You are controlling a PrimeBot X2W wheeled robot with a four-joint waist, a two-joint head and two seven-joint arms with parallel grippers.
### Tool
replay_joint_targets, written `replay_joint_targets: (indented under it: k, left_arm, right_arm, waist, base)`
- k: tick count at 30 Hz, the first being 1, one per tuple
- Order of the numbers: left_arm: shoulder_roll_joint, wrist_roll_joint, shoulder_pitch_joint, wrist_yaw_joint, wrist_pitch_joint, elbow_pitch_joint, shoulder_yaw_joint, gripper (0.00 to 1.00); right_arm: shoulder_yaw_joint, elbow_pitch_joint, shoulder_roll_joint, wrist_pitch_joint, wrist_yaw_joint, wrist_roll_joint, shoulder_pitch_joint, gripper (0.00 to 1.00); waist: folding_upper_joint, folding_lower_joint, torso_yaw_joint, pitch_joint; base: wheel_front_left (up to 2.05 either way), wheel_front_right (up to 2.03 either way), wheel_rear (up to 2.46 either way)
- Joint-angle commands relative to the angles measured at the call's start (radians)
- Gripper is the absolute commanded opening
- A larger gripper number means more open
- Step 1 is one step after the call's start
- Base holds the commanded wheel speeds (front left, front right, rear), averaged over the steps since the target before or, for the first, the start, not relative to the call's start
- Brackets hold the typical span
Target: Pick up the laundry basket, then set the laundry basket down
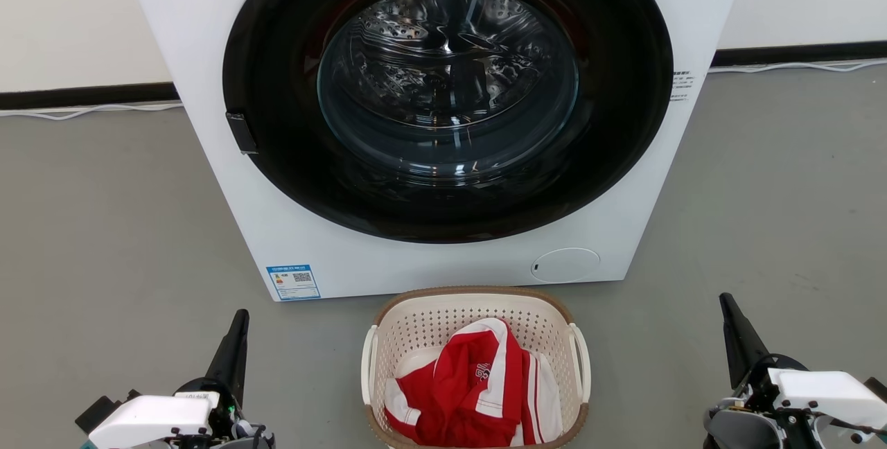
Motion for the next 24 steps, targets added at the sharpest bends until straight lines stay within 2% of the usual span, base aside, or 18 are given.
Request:
replay_joint_targets:
  k: [1, 24]
  left_arm:
    - [0.013, -0.005, -0.056, -0.015, 0.006, -0.029, 0.03, 0.0]
    - [0.013, -0.005, -0.056, -0.015, 0.006, -0.029, 0.03, 0.0]
  right_arm:
    - [0.018, -0.029, -0.003, 0.008, 0.007, 0.007, -0.042, 0.0]
    - [0.018, -0.029, -0.003, 0.008, 0.007, 0.007, -0.042, 0.0]
  waist:
    - [-0.0001, 0.0, 0.0, 0.0]
    - [-0.0001, 0.0, 0.0, 0.0]
  base:
    - [0.0, 0.0, 0.0]
    - [0.0, 0.0, 0.0]
